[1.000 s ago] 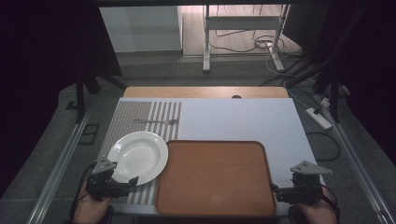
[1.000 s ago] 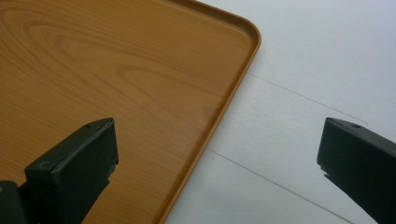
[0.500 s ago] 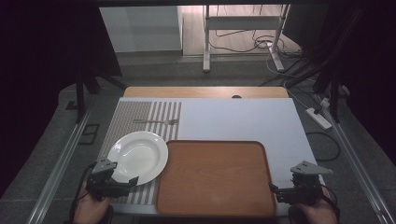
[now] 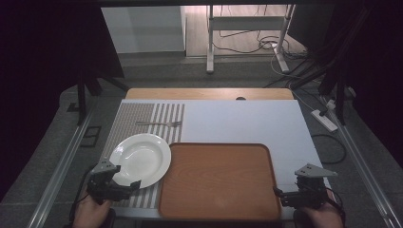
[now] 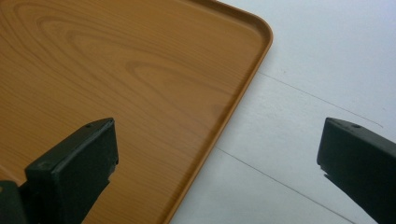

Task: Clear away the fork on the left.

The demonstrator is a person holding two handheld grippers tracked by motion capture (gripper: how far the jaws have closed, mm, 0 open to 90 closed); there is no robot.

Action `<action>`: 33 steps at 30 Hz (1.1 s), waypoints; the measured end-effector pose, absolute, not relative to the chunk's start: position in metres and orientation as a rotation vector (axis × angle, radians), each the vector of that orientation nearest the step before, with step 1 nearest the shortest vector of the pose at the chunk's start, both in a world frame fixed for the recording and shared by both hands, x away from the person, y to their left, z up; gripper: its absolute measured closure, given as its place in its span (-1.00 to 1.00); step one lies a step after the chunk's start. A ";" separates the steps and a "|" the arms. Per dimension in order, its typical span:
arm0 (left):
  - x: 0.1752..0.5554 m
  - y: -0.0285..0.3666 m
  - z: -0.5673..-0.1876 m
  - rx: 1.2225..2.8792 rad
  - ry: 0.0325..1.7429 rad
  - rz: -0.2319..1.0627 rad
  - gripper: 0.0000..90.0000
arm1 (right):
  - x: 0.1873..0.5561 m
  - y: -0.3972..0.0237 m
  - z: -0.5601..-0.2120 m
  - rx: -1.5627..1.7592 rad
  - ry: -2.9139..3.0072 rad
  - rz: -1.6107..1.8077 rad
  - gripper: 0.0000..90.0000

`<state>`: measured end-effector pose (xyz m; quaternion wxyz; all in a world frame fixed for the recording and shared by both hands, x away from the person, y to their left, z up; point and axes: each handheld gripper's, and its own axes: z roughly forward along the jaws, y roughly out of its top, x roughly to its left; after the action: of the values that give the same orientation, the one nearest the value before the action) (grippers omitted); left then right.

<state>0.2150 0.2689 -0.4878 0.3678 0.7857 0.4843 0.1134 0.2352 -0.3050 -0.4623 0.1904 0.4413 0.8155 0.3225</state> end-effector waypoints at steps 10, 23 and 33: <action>0.221 0.266 -0.484 2.015 1.260 0.274 -1.00 | 0.235 -0.305 -0.463 1.241 2.290 0.909 -1.00; 0.239 0.265 -0.483 2.024 1.279 0.264 -1.00 | 0.235 -0.305 -0.463 1.238 2.292 0.912 -1.00; 0.262 0.259 -0.486 2.065 1.272 0.277 -1.00 | 0.236 -0.305 -0.463 1.239 2.298 0.911 -1.00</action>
<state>0.2624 0.2585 -0.4863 0.3431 0.7945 0.4895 0.1065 0.2356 -0.3047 -0.4626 0.1870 0.4401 0.8165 0.3236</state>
